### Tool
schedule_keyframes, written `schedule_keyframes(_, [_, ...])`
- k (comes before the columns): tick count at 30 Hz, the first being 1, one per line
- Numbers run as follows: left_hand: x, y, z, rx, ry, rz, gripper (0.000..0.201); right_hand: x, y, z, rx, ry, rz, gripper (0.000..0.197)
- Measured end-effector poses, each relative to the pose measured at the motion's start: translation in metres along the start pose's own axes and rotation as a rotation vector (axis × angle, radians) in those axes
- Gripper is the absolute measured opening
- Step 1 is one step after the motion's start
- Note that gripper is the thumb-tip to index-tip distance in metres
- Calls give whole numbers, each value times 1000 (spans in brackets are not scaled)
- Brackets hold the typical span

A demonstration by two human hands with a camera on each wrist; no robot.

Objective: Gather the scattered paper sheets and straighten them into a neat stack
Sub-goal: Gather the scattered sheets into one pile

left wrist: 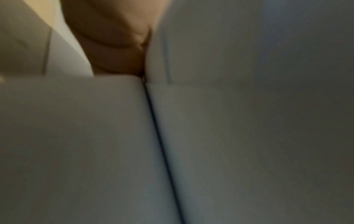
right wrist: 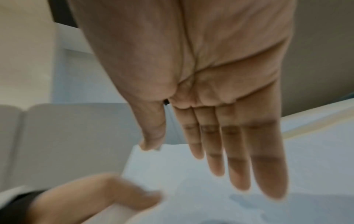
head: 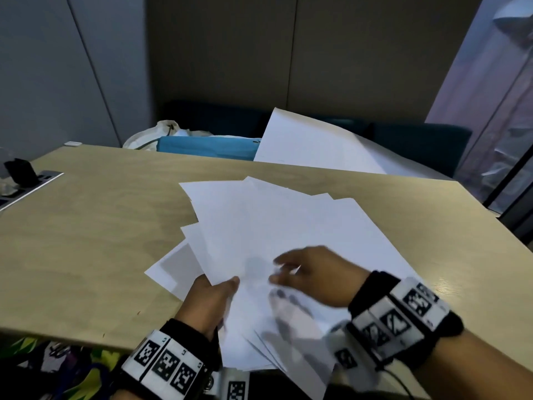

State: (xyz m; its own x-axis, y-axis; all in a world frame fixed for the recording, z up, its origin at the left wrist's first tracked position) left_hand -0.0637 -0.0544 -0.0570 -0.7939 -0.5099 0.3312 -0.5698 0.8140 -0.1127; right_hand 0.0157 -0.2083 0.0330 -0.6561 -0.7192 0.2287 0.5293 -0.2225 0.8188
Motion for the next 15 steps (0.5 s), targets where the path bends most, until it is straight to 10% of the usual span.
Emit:
schedule_keyframes(7, [-2,5,-15,128,-147,29,24,-43,58,-134,-4,-455,-184,47])
schedule_keyframes(15, [-2,17,-12,-36,-152,-61,15,-55,32,-124,-190,-309,-87,25])
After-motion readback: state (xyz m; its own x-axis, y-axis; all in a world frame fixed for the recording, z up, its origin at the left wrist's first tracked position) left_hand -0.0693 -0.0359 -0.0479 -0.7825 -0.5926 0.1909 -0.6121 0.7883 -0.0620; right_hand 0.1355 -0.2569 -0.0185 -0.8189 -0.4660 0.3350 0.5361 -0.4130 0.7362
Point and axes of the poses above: each hand's wrist, its own x-axis away from the middle knuckle, its own y-axis out of the back of the hand, z = x × y, the point moved 8 cm from there along -x, towards the middle knuckle, and after that the axes turned 1 degree about y, right-handed, at the moved point
